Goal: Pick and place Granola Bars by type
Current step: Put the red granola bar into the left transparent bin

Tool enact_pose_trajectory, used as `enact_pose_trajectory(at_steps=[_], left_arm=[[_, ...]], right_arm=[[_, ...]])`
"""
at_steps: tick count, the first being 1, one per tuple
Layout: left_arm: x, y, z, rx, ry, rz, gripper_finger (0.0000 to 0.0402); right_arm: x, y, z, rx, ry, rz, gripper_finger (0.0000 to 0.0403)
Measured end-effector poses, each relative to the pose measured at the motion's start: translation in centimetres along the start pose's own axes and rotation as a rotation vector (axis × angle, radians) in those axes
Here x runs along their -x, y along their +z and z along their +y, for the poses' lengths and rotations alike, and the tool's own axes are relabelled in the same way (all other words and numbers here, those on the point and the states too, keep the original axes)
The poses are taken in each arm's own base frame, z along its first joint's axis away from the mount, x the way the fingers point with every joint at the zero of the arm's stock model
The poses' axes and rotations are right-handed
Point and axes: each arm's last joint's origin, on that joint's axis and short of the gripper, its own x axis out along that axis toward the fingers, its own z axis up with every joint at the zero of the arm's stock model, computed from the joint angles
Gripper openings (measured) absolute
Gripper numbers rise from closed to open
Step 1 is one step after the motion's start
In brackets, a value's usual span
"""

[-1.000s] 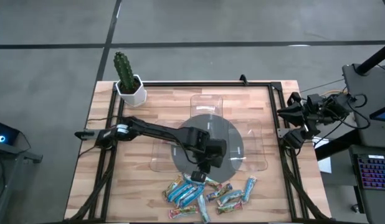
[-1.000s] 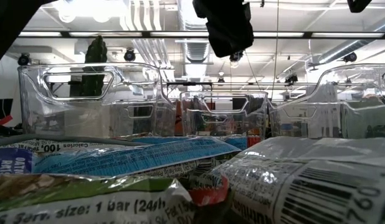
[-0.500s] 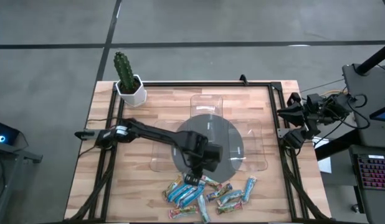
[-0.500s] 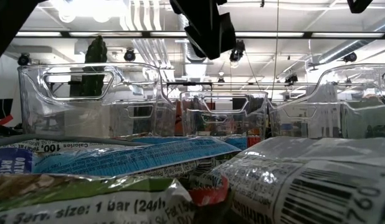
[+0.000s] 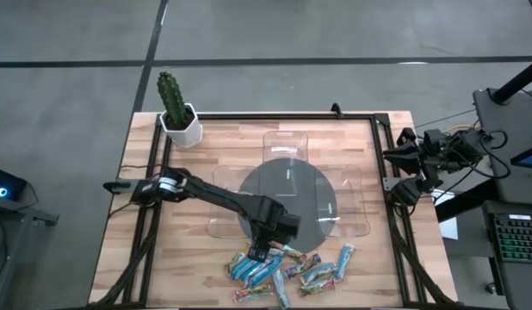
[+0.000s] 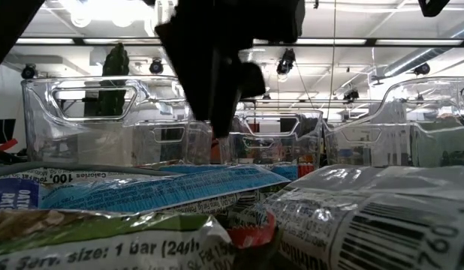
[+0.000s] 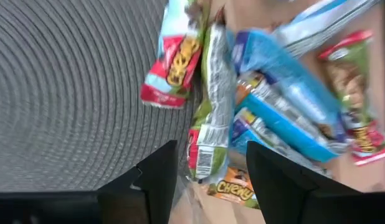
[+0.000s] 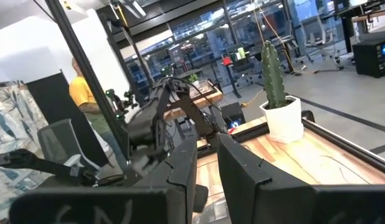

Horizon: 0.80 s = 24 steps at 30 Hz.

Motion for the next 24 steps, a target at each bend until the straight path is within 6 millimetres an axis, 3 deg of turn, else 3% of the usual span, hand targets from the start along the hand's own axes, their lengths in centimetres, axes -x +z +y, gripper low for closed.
enact_pose_trajectory(at_steps=[7,24], left_arm=[[-2.5,-0.8,0.6,0.061,0.005,0.019,0.0173],[-0.5,1.0,-0.5,0.036,-0.059,-0.115,0.0173]], right_arm=[[0.0,-0.1,0.0,0.006,-0.005,0.006,0.0057],[0.0,-0.1,-0.1,0.011,-0.007,0.011,0.0057]])
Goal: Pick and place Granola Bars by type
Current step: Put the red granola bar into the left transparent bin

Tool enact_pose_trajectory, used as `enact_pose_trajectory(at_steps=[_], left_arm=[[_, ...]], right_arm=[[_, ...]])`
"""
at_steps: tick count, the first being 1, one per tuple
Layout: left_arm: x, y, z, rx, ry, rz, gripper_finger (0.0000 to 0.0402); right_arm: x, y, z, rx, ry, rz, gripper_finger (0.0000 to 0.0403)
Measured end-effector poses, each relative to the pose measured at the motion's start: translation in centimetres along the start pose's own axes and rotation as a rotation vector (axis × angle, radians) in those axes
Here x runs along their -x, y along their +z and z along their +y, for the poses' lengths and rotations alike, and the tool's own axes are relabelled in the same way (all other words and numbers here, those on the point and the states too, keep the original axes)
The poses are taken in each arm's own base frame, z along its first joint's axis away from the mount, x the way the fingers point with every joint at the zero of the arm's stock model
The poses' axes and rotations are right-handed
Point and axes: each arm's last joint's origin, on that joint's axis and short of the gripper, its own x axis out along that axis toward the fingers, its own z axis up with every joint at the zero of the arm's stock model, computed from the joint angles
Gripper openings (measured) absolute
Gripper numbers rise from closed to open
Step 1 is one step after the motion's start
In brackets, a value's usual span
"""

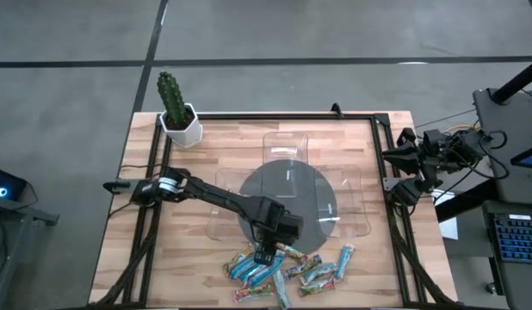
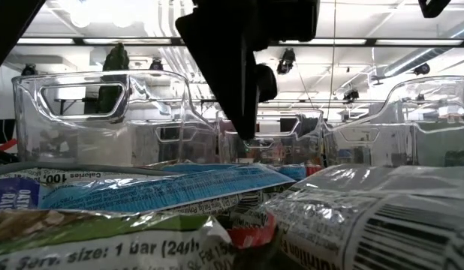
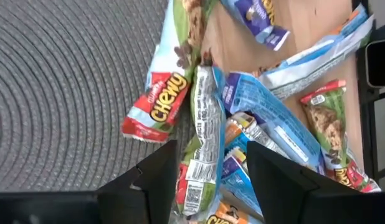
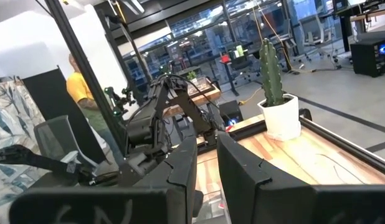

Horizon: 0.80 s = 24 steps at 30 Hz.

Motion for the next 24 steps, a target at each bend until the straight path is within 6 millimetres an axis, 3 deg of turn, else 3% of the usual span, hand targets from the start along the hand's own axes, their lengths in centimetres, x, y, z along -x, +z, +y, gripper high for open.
enact_pose_trajectory(at_steps=[18,24], left_arm=[[-1.0,0.6,-1.0,-0.044,0.04,-0.067,0.0173],[-2.4,-0.3,-0.6,-0.034,0.047,-0.031,0.0173]], right_arm=[[0.0,-0.4,-0.2,-0.02,-0.013,0.036,0.0057],[0.0,-0.4,-0.2,-0.02,-0.012,0.036,0.0057]])
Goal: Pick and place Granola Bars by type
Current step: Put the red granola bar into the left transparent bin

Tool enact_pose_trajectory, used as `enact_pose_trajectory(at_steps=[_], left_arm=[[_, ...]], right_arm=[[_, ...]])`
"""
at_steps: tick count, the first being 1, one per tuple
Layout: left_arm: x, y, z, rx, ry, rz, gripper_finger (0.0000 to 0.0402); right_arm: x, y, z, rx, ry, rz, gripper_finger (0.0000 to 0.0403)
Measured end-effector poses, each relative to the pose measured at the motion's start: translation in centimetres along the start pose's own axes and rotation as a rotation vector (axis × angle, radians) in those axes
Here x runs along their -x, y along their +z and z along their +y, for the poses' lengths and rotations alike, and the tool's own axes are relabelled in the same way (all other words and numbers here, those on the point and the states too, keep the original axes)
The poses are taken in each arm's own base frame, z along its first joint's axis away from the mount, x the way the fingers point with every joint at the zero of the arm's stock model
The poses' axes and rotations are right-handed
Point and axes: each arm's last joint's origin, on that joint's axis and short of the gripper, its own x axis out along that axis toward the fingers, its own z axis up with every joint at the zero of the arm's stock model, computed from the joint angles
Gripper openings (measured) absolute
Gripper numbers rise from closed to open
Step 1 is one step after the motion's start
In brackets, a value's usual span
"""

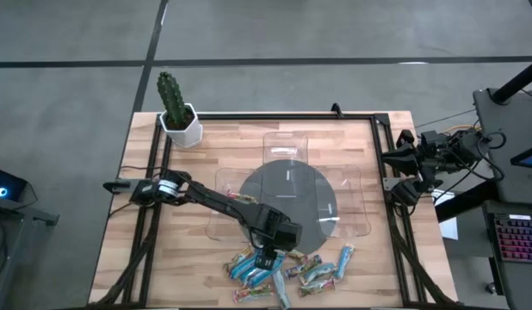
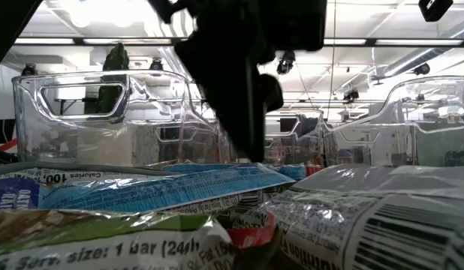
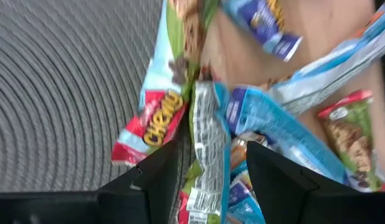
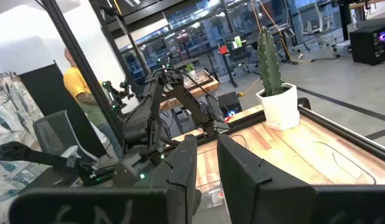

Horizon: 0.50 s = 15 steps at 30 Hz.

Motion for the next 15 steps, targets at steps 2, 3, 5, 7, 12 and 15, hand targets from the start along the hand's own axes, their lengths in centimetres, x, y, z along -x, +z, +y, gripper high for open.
enact_pose_trajectory(at_steps=[2,3,5,7,12,15], left_arm=[[-0.31,-0.23,0.07,0.013,0.001,0.008,0.0173],[-0.37,-0.29,0.09,0.017,0.001,0.011,0.0173],[-0.38,-0.19,0.1,0.015,0.0,0.001,0.0173],[-0.38,0.11,0.09,0.01,-0.002,-0.029,0.0173],[-0.4,0.32,-0.07,0.005,-0.017,-0.05,0.0173],[-0.61,0.07,-0.11,0.007,-0.02,-0.035,0.0173]], right_arm=[[0.0,0.0,0.0,0.0,0.0,0.0,0.0057],[0.0,0.0,0.0,0.0,0.0,0.0,0.0057],[0.0,0.0,0.0,0.0,0.001,0.0,0.0057],[0.0,0.0,0.0,0.0,0.001,0.0,0.0057],[0.0,0.01,0.0,-0.001,0.001,0.0,0.0057],[0.0,0.01,0.01,-0.001,0.001,-0.001,0.0057]])
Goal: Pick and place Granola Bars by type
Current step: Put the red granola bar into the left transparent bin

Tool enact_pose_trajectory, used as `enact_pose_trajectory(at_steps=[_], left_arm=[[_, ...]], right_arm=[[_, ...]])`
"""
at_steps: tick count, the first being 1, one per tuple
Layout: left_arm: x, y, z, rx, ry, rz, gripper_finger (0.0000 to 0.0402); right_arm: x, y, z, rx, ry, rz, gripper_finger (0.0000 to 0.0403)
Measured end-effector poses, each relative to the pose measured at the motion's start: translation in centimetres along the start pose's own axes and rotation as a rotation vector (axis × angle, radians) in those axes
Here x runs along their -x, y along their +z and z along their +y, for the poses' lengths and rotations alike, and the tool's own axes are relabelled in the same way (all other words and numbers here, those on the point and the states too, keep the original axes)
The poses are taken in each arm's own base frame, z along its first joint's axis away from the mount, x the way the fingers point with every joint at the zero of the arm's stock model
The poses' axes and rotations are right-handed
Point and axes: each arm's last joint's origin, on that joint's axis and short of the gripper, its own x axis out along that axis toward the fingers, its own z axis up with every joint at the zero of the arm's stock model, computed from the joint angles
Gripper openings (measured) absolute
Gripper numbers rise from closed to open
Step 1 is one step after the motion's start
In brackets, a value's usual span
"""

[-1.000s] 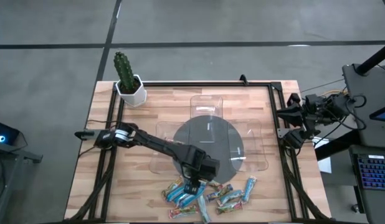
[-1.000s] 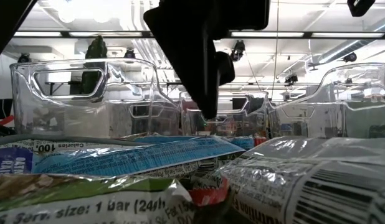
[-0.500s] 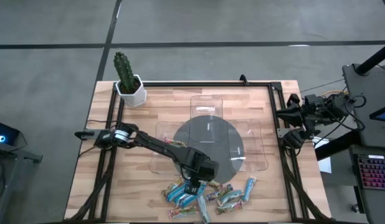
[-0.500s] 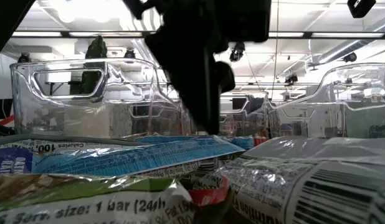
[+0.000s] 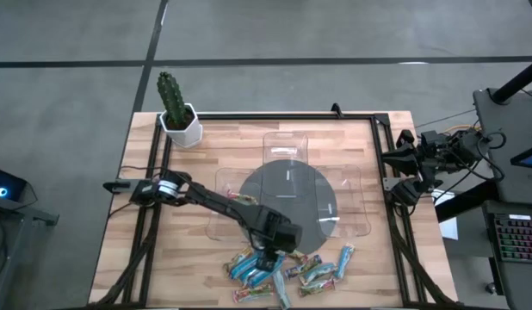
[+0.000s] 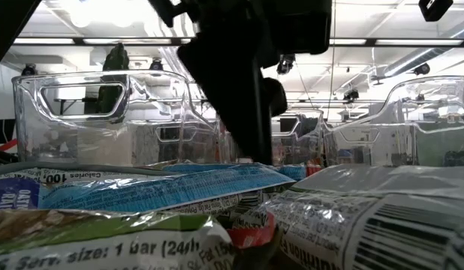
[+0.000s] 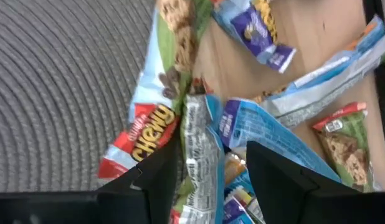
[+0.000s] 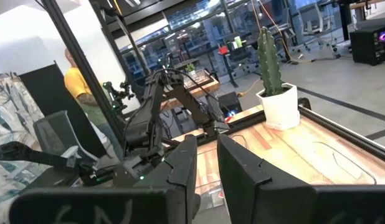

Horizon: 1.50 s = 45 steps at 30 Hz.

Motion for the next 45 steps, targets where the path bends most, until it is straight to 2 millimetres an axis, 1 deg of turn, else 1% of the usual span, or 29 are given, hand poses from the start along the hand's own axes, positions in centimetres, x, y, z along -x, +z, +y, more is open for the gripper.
enact_pose_trajectory(at_steps=[4,12,18,26,29,36,39,42,45], left_arm=[[0.0,-0.5,0.0,0.031,0.004,0.046,0.0173],[-0.2,-0.5,0.0,0.031,0.007,0.037,0.0173],[-1.3,-1.4,0.4,0.04,0.014,0.068,0.0173],[-1.3,-1.4,0.4,0.047,0.014,0.066,0.0168],[-1.5,-1.7,0.5,0.048,0.022,0.076,0.0148],[-1.6,-1.7,0.6,0.049,0.023,0.077,0.0057],[-1.5,-1.7,0.6,0.049,0.023,0.075,0.0027],[-1.4,-1.6,0.5,0.049,0.022,0.073,0.0013],[-0.9,-1.1,0.4,0.049,0.022,0.054,0.0012]], right_arm=[[0.0,0.0,0.0,0.0,0.0,0.0,0.0057],[0.0,0.0,0.0,0.0,0.0,0.0,0.0057],[0.0,0.0,0.0,0.0,0.0,0.0,0.0057],[0.0,0.0,0.0,0.0,0.0,-0.001,0.0057],[0.0,0.0,0.0,0.0,0.0,-0.001,0.0057],[0.0,0.0,0.0,0.0,0.0,-0.001,0.0057],[0.0,0.0,0.0,0.0,0.0,-0.001,0.0057],[0.0,0.0,0.0,0.0,0.0,-0.001,0.0057],[0.0,0.0,0.0,0.001,0.0,-0.001,0.0057]])
